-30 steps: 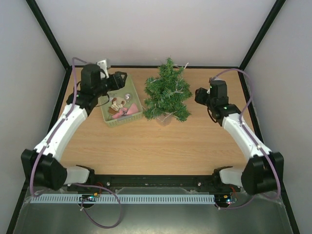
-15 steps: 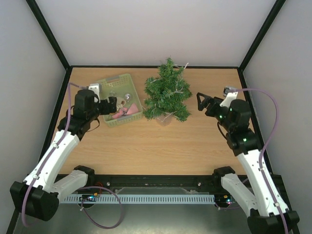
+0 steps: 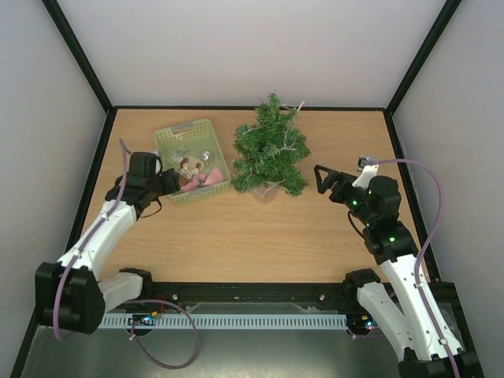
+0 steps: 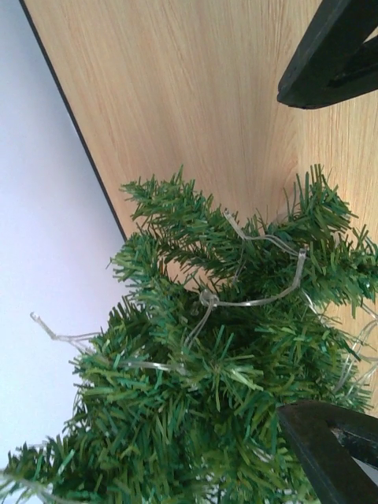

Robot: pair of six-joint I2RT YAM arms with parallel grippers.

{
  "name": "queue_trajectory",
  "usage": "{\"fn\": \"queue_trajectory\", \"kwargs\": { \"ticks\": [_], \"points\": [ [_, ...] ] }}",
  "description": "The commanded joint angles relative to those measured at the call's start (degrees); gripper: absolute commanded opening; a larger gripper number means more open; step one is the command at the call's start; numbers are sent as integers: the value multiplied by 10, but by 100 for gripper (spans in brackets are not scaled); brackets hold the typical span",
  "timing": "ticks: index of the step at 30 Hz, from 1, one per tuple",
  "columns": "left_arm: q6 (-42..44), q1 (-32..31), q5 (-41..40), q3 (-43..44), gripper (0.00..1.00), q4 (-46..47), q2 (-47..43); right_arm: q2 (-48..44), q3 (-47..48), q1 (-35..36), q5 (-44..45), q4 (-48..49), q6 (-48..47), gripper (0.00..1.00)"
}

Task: Decorate the small christmas tree
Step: Pick up the decoration item from the storage box.

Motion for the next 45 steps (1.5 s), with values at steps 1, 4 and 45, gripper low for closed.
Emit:
{"fn": "queue_trajectory", "kwargs": {
  "ticks": [1,4,45],
  "points": [
    [-14,35,4,10,64,-2,43,-18,-2,-1,-28,27,-1,99],
    [-12,39,-8,22,62,-6,67,-22,-5,-1,-36,28,-7,99],
    [77,-7,41,270,66,-15,322,-25,-12,10,-68,44,-32,97]
  ]
}}
